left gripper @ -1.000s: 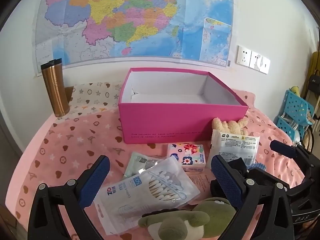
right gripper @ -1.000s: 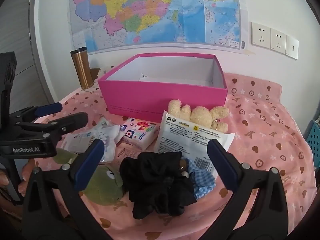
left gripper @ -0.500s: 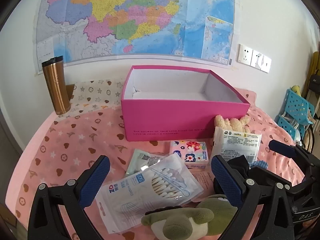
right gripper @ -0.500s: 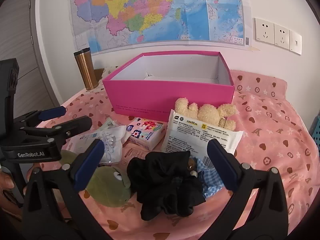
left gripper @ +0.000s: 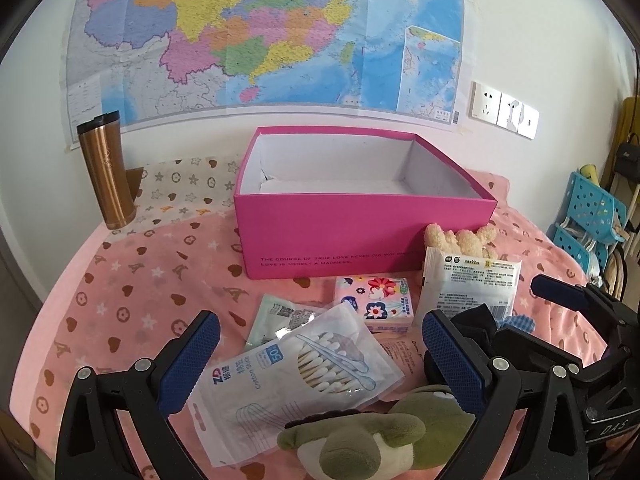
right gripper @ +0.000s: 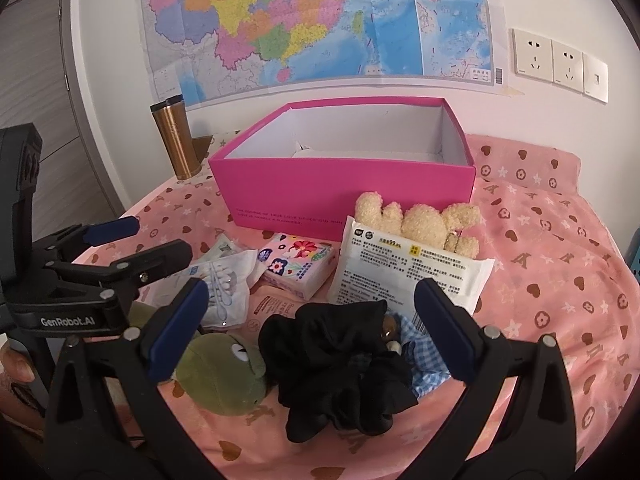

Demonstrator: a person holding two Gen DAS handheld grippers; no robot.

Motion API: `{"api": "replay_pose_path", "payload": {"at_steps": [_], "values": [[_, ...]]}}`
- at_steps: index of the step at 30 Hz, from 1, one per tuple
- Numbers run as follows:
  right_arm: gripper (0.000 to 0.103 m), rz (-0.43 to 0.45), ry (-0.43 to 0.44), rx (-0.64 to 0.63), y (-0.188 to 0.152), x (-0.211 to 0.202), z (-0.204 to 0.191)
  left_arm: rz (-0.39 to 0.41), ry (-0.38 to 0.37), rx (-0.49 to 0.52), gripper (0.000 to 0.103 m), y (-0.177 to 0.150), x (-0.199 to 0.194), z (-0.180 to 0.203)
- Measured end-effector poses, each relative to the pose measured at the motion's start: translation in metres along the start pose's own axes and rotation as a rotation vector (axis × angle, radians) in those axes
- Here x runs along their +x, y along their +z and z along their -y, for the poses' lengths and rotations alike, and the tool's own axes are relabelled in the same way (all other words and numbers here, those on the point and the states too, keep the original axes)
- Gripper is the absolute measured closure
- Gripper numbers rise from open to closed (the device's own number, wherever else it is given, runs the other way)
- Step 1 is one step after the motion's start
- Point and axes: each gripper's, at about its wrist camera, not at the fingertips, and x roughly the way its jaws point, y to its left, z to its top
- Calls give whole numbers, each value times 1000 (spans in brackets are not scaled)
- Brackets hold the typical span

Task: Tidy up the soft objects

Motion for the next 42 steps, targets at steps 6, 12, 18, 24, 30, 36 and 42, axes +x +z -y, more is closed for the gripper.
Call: {"api": "replay_pose_path", "payload": {"at_steps": [6,12,18,24,30,36,42], "values": [[0,-4,11,4,0,2,0,1,0,-2,0,-1,0,0],[0,-10,28,7,0,3,-2,-3,0,-6,0,0,2,-2],[0,-19,45,10,-2,7,-1,-6,0,-8,0,1,5,-4],[0,-50,83,13,-2,12,-1,-6,-34,-35,0,-4,-1,-24],[5,-89,132,-12,-8,18,-7,19,-61,-27,0,-11,-12,-39],[19,-112,202,-37,-6,26,-17,-1,-45,-27,0,-17,-10,-55],[37,-221,272,-85,5,63,-32,-76,-86,-101,1,-26,9,-84]]}}
